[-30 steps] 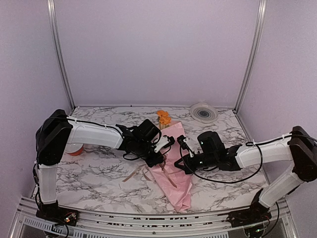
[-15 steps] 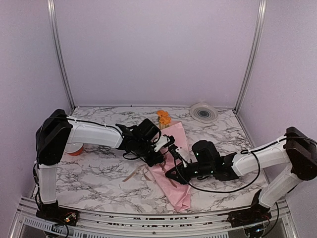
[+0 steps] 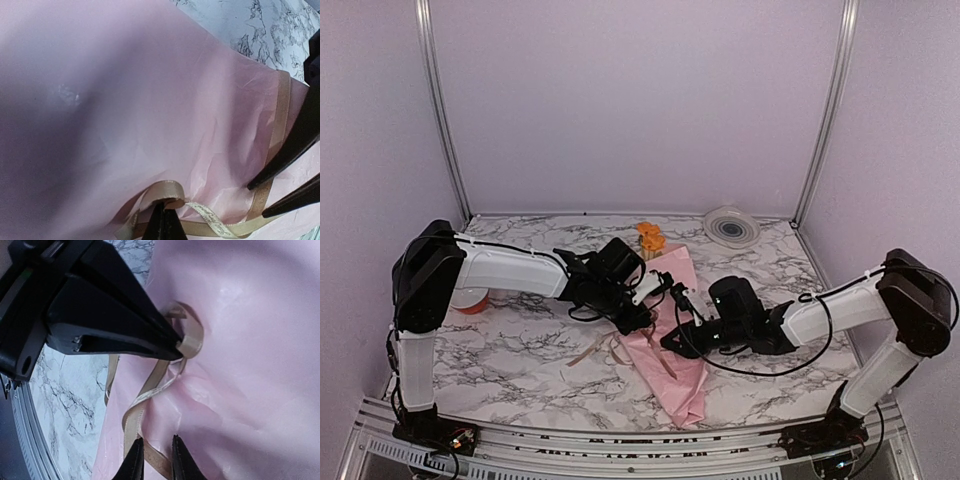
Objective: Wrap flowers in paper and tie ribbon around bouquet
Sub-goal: Cross the ribbon over the folded bouquet.
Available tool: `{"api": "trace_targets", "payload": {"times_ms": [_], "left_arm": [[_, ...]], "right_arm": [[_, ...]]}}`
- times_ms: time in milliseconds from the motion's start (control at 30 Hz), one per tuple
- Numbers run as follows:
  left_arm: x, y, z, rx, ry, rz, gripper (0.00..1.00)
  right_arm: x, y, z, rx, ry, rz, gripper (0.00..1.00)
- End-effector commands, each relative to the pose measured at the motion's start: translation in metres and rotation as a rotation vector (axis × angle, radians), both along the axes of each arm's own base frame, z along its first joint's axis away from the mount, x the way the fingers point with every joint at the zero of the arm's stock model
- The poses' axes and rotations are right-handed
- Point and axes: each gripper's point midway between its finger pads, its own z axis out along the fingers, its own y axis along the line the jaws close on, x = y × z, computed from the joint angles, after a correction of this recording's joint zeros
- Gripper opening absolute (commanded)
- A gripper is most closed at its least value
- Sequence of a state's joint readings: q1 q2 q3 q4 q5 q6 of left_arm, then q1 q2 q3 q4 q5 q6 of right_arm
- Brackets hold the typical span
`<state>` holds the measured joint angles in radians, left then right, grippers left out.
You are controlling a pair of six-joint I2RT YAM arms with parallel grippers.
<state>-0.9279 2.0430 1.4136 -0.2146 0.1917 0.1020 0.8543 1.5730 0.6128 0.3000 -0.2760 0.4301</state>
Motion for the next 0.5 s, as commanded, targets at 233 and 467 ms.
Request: {"api": "trace_targets", "payload": {"times_ms": [233, 467], "left_arm": [[-0.003, -0.004, 0.041, -0.105, -0.039, -0.023, 0.0], [-0.001, -0.009, 0.053, -0.129, -0.057, -0.04, 0.0]], "right_arm": [[0.019, -0.003, -0.008, 0.043, 0.089, -0.05, 0.19], [0.016, -0.005, -0.015, 0.056, 0.133, -0.047, 0.17]]}}
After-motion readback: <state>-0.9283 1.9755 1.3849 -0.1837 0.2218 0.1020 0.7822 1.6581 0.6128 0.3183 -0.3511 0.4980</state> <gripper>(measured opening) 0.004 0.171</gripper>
